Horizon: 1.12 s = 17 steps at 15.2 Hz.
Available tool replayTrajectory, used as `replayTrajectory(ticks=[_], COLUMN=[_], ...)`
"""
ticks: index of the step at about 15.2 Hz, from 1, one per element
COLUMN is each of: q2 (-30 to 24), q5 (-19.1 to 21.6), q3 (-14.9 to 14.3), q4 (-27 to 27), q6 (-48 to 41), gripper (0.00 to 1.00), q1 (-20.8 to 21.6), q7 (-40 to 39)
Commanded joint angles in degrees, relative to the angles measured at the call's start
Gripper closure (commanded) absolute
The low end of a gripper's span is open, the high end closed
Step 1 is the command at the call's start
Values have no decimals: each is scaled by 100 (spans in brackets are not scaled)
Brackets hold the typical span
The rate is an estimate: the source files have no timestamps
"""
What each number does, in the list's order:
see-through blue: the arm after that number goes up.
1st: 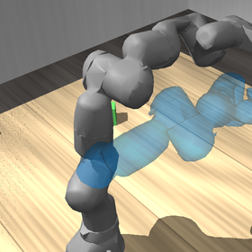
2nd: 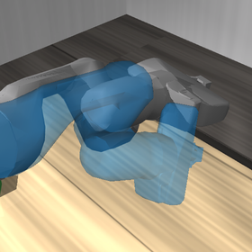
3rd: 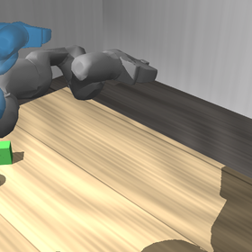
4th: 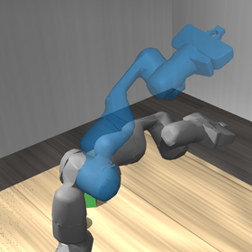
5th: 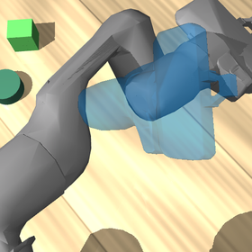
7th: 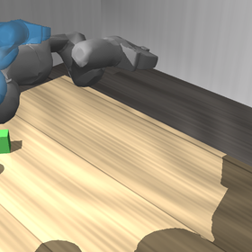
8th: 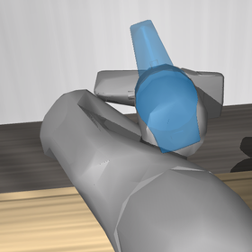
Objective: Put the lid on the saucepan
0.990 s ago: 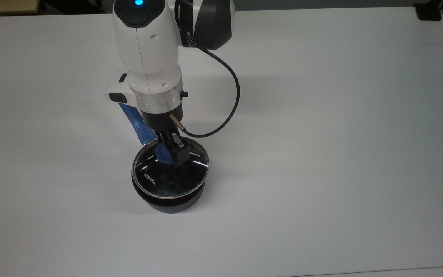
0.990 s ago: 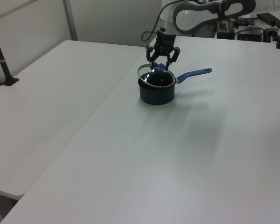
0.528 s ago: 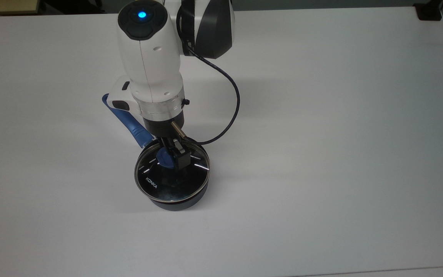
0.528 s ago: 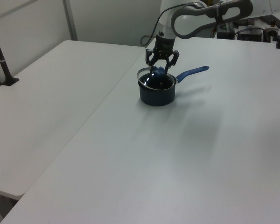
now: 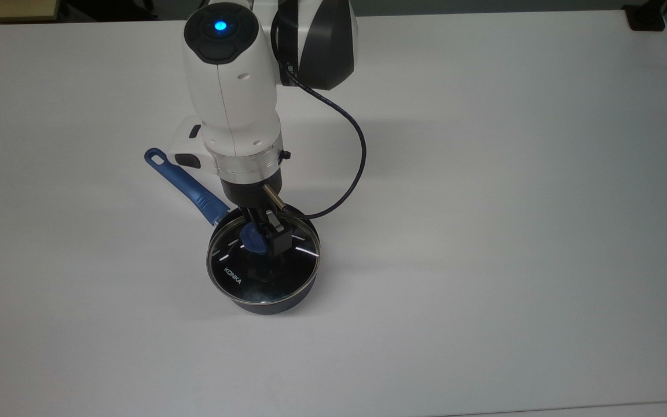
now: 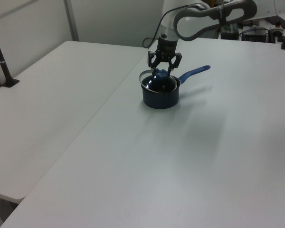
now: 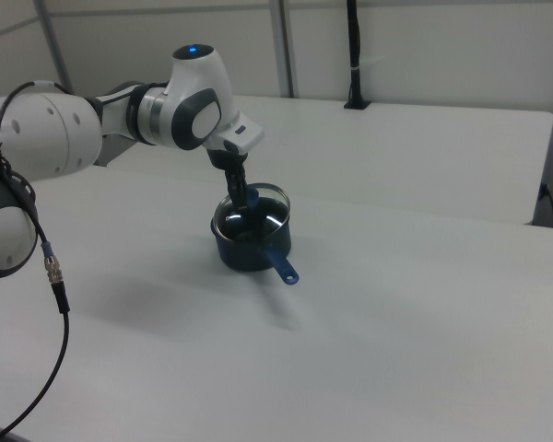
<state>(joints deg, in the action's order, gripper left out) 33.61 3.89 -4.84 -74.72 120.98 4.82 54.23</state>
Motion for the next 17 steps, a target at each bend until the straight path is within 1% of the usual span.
replayTrajectory(ticks=[1,6,8,10,14,17], q2=[-4,-4,-4,-13,-30,-65], q5=[33,42,33,-28,-37,-20], q3=[-61,-61,-61,-61,-61,-61], q4=[10,10,1,-16,-34,-43], q6=[-197,-460,-645,-777,-935,-1146], gripper=[53,53,54,54,58,59], q1=[89,107,177,186,186,186], q7=[17,70,70,70,26,-88])
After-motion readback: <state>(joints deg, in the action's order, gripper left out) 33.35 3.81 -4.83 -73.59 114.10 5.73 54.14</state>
